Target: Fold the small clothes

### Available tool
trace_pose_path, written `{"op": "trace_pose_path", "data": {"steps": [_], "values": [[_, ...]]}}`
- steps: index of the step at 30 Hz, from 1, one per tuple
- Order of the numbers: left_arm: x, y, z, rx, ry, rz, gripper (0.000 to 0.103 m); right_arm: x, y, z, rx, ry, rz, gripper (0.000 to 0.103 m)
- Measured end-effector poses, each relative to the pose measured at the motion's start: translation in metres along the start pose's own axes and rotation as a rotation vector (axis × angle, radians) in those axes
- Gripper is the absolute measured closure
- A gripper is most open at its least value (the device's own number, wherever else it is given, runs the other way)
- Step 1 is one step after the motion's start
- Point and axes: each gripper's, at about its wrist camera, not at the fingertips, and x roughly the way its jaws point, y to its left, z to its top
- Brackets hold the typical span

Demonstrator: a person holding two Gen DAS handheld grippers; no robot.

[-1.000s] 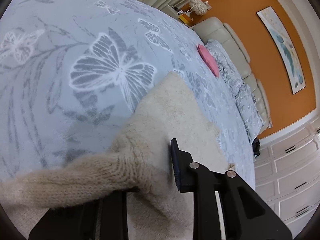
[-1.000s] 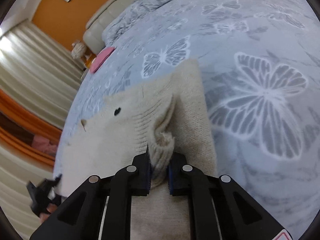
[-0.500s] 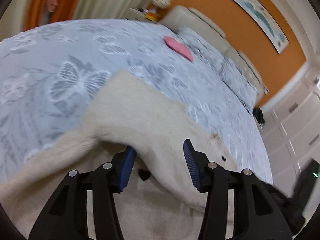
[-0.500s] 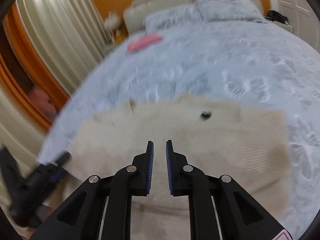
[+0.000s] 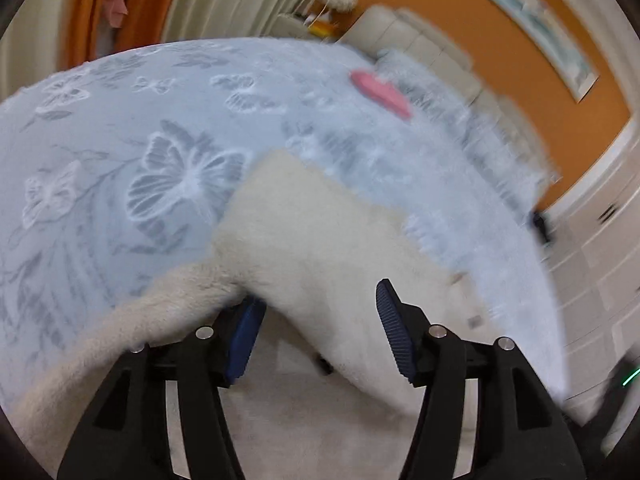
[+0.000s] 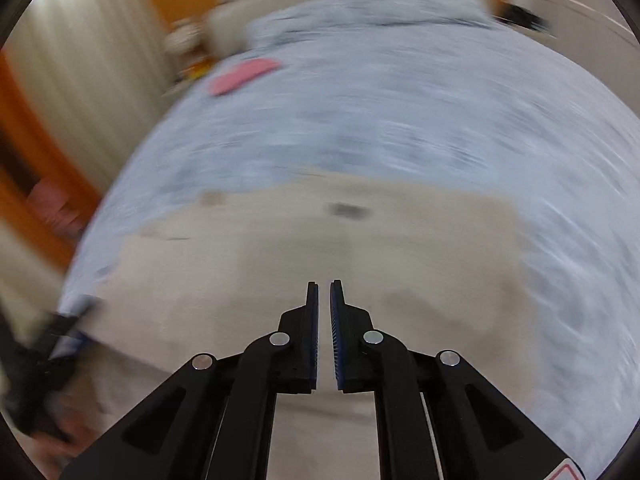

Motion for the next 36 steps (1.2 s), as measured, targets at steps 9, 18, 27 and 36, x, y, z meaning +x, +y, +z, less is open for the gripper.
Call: {"op": "trace_pose_path", "data": {"steps": [9, 18, 27, 36], "values": [[-0.005, 0.045, -0.009, -0.24, -0.01, 0.209, 0.05, 0.119, 0.159, 0.046, -0.334, 0.199, 0.19, 0.097], [0.002, 0.041, -0.011, -0.214, 0.041, 0.184, 0.041, 0.15, 0.176, 0.045, -0.416, 0.213, 0.108, 0.064], [0.027, 0.038, -0.006, -0.136, 0.084, 0.228, 0.045, 0.192, 0.2, 0.048, -0.468, 0.241, 0.066, 0.094], [0.031, 0.033, -0.007, -0.096, 0.087, 0.242, 0.042, 0.116, 0.143, 0.052, -0.27, 0.128, 0.17, 0.093]]}}
